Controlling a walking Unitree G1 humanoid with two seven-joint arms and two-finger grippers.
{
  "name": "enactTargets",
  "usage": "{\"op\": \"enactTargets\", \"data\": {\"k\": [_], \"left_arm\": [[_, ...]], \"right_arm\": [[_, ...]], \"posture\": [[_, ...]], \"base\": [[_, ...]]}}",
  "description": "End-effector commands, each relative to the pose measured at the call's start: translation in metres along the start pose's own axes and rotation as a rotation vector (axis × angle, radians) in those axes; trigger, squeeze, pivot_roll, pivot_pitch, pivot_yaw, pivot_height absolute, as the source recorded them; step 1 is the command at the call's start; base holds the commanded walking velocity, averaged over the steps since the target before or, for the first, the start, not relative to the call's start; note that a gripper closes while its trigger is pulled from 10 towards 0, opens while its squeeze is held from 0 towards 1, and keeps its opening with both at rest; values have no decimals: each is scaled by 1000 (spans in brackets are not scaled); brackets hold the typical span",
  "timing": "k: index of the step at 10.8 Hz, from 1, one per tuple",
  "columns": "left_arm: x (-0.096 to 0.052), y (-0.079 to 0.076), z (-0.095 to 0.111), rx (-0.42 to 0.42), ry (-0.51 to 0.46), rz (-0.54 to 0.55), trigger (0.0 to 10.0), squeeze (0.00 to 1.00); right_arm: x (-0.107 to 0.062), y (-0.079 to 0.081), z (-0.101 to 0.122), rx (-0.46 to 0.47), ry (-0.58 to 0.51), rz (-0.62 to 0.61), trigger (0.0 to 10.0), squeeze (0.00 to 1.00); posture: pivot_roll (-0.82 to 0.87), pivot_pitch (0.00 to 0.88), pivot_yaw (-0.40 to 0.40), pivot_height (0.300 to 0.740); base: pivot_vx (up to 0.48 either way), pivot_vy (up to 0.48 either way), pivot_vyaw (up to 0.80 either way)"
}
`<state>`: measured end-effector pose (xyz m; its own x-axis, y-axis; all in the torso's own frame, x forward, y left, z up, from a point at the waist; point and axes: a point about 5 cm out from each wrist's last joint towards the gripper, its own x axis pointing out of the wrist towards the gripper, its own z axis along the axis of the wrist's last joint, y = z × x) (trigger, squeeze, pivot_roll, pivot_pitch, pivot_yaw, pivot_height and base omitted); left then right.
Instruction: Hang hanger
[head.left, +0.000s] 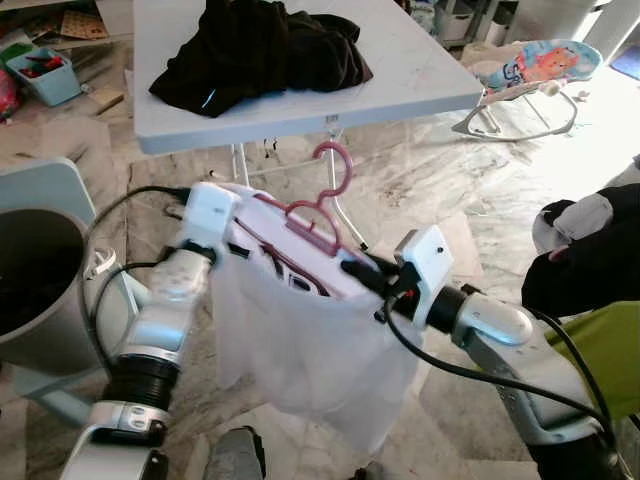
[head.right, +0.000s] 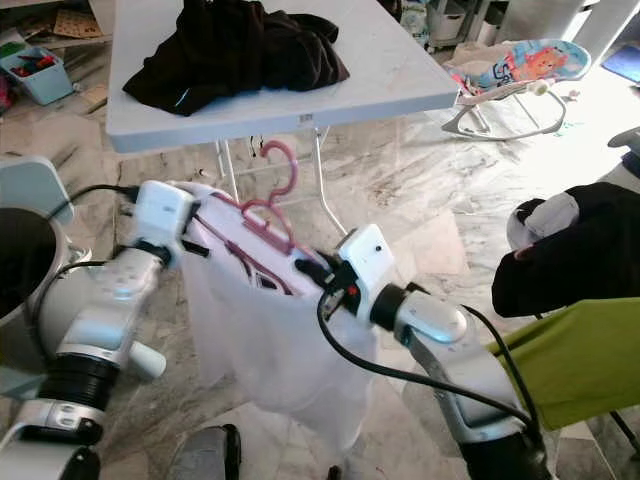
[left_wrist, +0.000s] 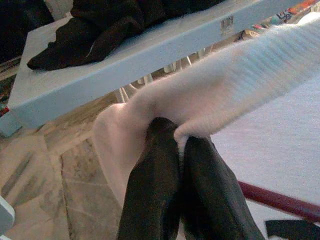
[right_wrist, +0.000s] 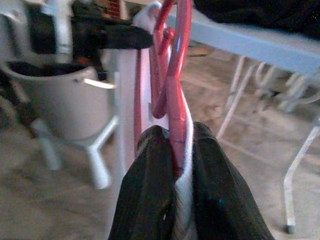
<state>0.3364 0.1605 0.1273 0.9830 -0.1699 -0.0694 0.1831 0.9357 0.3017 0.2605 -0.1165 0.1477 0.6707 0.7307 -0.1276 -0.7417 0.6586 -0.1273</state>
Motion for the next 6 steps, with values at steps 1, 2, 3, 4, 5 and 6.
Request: {"op": "enactTargets", "data": {"k": [1, 2, 3, 4, 5, 6], "left_arm": [[-2, 4, -6, -12, 22, 18, 0, 0], [-2, -4, -2, -39, -3, -6, 0, 0], [-3, -10, 3, -41, -33, -25, 0, 0], [-4, -2, 4, -34, -40, 16, 0, 0], [-5, 8, 6, -17, -49, 62, 0, 0], [-6, 27, 6, 12, -50, 140, 0, 0]], "right_arm": [[1, -7, 17, -81, -84, -59, 10000, 0], [6, -7, 15, -114, -80, -113, 10000, 0], [10, -8, 12, -141, -75, -166, 10000, 0], [6, -9, 5, -190, -47, -161, 10000, 0], [0, -13, -3, -207, -30, -145, 10000, 0], [-11, -22, -13, -208, 6, -105, 10000, 0]], "posture": [[-18, 68, -44, 740], [-18, 70, -46, 740], [-17, 72, -48, 740], [-15, 74, -49, 740], [-15, 74, -49, 740], [-17, 75, -49, 740]], "base": [[0, 0, 0], [0, 0, 0], [0, 0, 0], [0, 0, 0], [0, 0, 0], [0, 0, 0]]}}
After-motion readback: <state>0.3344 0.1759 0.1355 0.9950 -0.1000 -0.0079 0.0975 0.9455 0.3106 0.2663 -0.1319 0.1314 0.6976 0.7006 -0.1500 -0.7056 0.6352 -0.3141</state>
